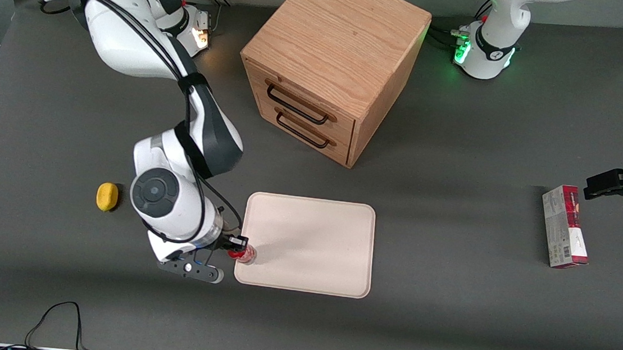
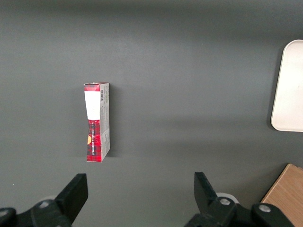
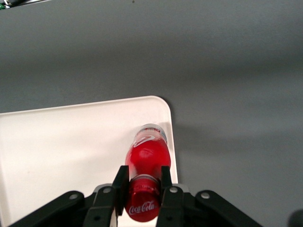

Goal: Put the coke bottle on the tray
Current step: 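Lower the bottle onto the tray and open the right gripper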

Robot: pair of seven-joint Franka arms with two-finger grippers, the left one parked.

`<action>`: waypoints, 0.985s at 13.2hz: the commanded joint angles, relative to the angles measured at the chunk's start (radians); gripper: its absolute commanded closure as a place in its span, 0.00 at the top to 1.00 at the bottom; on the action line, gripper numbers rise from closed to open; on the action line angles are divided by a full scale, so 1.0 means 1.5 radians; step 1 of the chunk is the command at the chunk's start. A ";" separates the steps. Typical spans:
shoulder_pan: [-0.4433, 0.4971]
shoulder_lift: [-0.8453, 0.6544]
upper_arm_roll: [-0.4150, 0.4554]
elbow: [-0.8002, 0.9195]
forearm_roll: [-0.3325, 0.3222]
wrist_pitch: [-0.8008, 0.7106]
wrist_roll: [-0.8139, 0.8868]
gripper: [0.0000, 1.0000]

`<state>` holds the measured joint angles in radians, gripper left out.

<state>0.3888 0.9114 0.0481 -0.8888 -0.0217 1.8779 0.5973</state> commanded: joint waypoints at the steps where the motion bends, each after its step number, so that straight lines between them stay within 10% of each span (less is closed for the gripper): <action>1: 0.008 0.022 -0.001 0.032 -0.020 0.013 0.026 0.00; 9: 0.011 0.032 -0.001 0.032 -0.020 0.024 0.033 0.00; 10: 0.011 0.032 -0.001 0.032 -0.020 0.025 0.033 0.99; 13: 0.011 0.030 -0.001 0.031 -0.020 0.026 0.033 1.00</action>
<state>0.3958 0.9445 0.0481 -0.8740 -0.0281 1.9199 0.6161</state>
